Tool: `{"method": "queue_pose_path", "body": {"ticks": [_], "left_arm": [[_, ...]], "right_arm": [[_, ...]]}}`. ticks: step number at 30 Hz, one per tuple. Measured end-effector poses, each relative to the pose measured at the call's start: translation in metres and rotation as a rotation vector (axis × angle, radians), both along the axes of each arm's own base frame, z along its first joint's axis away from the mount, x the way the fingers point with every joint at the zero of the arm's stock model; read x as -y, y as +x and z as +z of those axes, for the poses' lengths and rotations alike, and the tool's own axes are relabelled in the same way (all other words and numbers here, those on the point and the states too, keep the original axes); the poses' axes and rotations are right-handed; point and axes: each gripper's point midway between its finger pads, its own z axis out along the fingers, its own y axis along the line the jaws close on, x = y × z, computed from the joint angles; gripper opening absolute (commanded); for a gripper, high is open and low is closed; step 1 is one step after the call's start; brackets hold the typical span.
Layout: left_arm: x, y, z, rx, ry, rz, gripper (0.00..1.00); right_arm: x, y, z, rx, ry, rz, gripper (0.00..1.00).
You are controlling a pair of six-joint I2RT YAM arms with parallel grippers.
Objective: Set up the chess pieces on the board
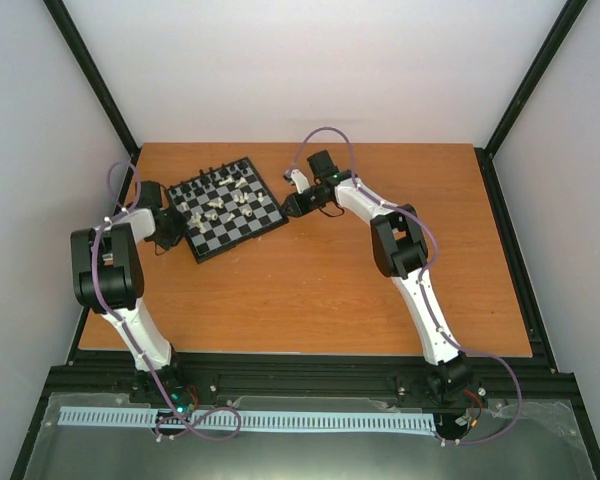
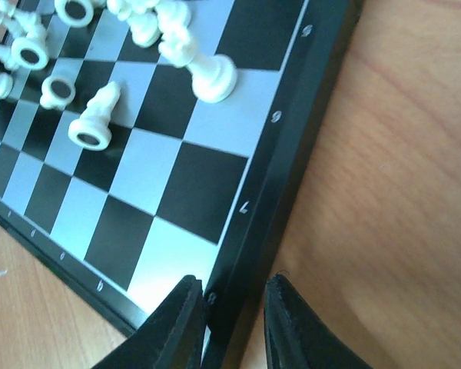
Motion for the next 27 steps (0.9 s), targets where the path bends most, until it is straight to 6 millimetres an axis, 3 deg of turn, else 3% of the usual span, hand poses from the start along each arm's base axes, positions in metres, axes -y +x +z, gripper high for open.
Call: {"method": "queue_pose_path", "body": {"ticks": [10, 27], "left_arm": [[0.014, -0.019, 0.001, 0.03, 0.039, -0.024, 0.15], [0.07, -0.055, 0.001, 0.039, 0.142, -0.16, 0.15]], "right_arm": [[0.015, -0.038, -0.002, -0.019, -0.054, 0.053, 0.18], [0.075, -0.123, -0.003, -0.078, -0.195, 0.092, 0.17]]}}
